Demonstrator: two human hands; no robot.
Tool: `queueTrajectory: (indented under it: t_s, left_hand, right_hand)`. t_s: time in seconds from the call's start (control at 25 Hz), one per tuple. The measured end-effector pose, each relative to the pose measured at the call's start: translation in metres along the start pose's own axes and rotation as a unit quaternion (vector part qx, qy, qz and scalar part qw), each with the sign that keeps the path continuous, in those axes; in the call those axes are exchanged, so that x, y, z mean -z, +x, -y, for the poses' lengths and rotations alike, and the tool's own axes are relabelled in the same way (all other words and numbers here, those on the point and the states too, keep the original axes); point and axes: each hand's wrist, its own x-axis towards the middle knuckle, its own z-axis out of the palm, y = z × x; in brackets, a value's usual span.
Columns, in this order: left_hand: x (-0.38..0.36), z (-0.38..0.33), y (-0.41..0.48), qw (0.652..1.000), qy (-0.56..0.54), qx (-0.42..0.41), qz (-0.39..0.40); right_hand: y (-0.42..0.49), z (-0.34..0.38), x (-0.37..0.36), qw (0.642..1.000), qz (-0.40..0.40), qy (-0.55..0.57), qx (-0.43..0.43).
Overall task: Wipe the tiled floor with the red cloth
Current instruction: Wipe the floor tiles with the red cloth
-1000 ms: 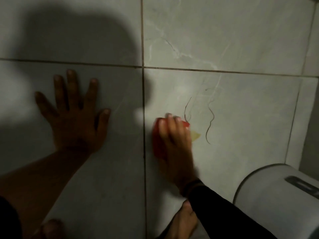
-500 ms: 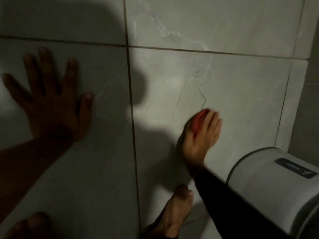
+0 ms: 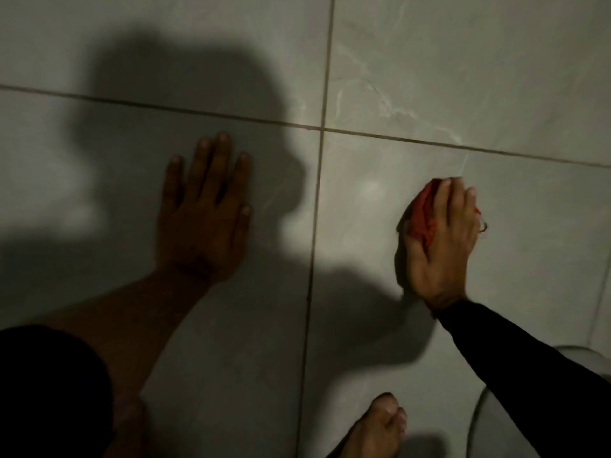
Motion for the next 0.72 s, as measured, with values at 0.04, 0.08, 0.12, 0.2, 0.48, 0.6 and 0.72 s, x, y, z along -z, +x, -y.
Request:
queueTrajectory:
  t_s: [0.04, 0.08, 0.12, 0.2, 0.48, 0.6, 0.72]
  left_hand:
    - [0.001, -0.001, 0.001, 1.000, -0.002, -0.004, 0.002]
    - [0.002, -0.001, 0.000, 1.000, -0.008, -0.004, 0.005]
    - [0.002, -0.002, -0.001, 1.000, -0.013, -0.003, 0.003]
    - [0.001, 0.000, -0.002, 1.000, -0.003, -0.001, -0.007]
    - [-0.001, 0.001, -0.001, 1.000, -0.004, -0.008, -0.012]
    - [-0.001, -0.001, -0.002, 1.000, -0.008, -0.003, -0.014]
    - [-0.003, 0.000, -0.001, 1.000, -0.004, -0.007, -0.011]
  right_hand:
    - [-0.011, 0.001, -0.002, 0.998, 0.018, -0.024, 0.061]
    - [-0.030, -0.003, -0.001, 0.995, 0.045, -0.032, 0.085]
    - [-0.043, -0.010, 0.006, 0.995, 0.054, -0.038, 0.080]
    - [-0.021, -0.013, 0.013, 1.000, 0.016, -0.017, -0.019]
    - [-0.006, 0.081, -0.025, 0.983, 0.037, -0.084, 0.160]
    - [-0.106, 0.021, -0.007, 0.985, 0.113, -0.088, 0.097]
    - [-0.056, -0.018, 0.018, 0.992, 0.018, -0.056, -0.115]
